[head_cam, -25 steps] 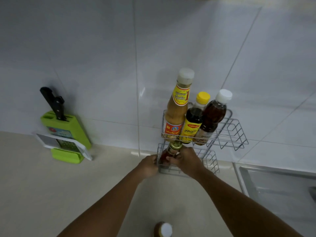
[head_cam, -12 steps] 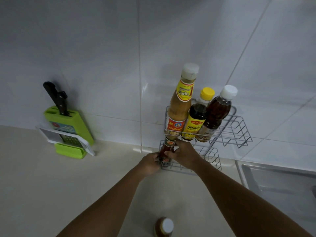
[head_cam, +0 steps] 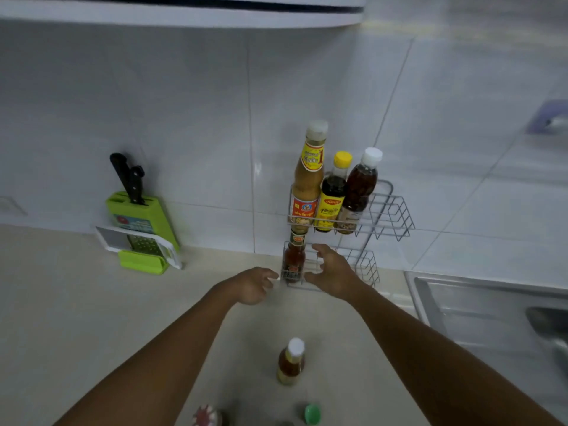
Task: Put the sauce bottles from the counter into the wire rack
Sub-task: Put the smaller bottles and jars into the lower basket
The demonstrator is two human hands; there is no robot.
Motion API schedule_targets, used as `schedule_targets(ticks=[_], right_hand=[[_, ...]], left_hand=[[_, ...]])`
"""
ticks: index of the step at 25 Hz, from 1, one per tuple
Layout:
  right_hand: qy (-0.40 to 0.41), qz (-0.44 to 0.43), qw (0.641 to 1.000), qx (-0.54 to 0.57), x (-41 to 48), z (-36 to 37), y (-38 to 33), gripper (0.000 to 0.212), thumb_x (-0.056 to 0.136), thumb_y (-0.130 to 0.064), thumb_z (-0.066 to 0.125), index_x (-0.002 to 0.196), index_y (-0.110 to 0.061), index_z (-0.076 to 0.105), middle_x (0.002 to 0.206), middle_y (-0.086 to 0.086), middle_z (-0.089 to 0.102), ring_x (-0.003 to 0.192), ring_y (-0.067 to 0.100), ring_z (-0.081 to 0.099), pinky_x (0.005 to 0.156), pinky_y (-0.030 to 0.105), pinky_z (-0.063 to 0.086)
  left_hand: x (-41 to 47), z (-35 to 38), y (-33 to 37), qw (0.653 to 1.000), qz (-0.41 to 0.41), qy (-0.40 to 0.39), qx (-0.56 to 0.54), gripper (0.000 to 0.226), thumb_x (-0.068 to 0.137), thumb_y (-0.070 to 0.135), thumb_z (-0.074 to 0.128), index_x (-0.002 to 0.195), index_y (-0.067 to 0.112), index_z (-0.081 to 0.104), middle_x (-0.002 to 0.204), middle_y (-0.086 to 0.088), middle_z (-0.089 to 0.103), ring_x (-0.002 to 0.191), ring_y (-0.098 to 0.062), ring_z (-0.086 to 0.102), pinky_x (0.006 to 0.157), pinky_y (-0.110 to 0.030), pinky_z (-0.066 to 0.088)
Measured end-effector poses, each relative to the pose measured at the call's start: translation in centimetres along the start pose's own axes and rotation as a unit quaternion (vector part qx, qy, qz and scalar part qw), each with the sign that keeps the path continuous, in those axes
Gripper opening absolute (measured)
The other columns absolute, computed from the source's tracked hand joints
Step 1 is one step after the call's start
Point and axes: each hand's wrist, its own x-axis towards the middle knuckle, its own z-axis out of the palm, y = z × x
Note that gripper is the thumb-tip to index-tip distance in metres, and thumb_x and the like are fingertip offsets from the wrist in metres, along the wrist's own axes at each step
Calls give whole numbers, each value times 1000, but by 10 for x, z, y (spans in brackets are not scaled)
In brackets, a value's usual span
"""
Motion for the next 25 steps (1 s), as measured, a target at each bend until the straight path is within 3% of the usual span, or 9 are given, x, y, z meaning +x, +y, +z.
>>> schedule_targets(ticks=[5,7,9,11,14,17,21,23,25], right_hand=[[-34,-40,998,23,-62,3,-10,19,93,-24,62,108,-24,73,107,1,76,91,18,74,81,31,59],[-119,-59,991,34,-96,7,-14,16,90,-35,68,103,-28,75,96,-7,75,75,1,72,64,19,54],[-153,-110,982,-28,-121,17,-10,29,81,-41,79,107,-28,74,99,-9,72,74,-11,65,65,9,46],[-129,-145,980,-52,-135,33,-2,30,79,-31,83,106,-22,73,100,-6,72,80,-5,63,72,13,48],[-71,-131,988,-50,-145,41,-1,20,84,-23,76,103,-17,74,95,-2,73,84,13,66,78,37,59],[-10,-92,996,15,-156,21,-11,17,82,-25,80,98,-20,74,87,-2,74,79,17,71,77,41,62],[35,-85,974,209,-168,-35,-41,16,82,-11,82,92,-9,69,77,6,76,66,25,77,65,38,63],[45,-147,979,136,-173,-62,-58,15,85,-15,77,84,-13,62,70,0,70,58,16,70,55,32,56],[91,-238,964,-74,-173,-81,-66,20,91,-34,60,78,-21,51,64,-5,60,56,13,55,52,34,45]], left_hand=[[-50,29,0,995,39,-41,87,66,90,-5,55,150,17,40,146,-9,54,128,-24,55,99,-30,51],[-61,46,-3,991,44,-50,118,65,89,0,59,149,17,41,146,-8,54,129,-23,55,101,-33,50],[-70,61,-5,987,44,-59,143,66,88,4,63,149,16,40,146,-4,54,129,-23,55,100,-33,49],[-75,71,-7,985,46,-66,154,68,87,7,67,148,17,41,147,-3,54,128,-22,56,101,-34,49],[-84,83,-8,984,55,-62,157,73,84,15,73,149,21,40,149,-2,51,132,-22,53,106,-37,47],[-100,89,-6,990,87,-19,109,79,76,33,82,146,27,44,145,3,51,132,-20,51,106,-36,46],[-132,84,20,971,201,107,-77,64,63,42,90,119,37,60,109,11,66,96,-12,66,76,-31,58],[-146,74,41,962,234,113,-80,49,66,29,87,109,32,64,91,11,66,76,-9,66,65,-33,59],[-158,65,60,963,252,52,-81,37,68,15,82,102,21,66,80,2,65,66,-14,65,63,-36,57]])
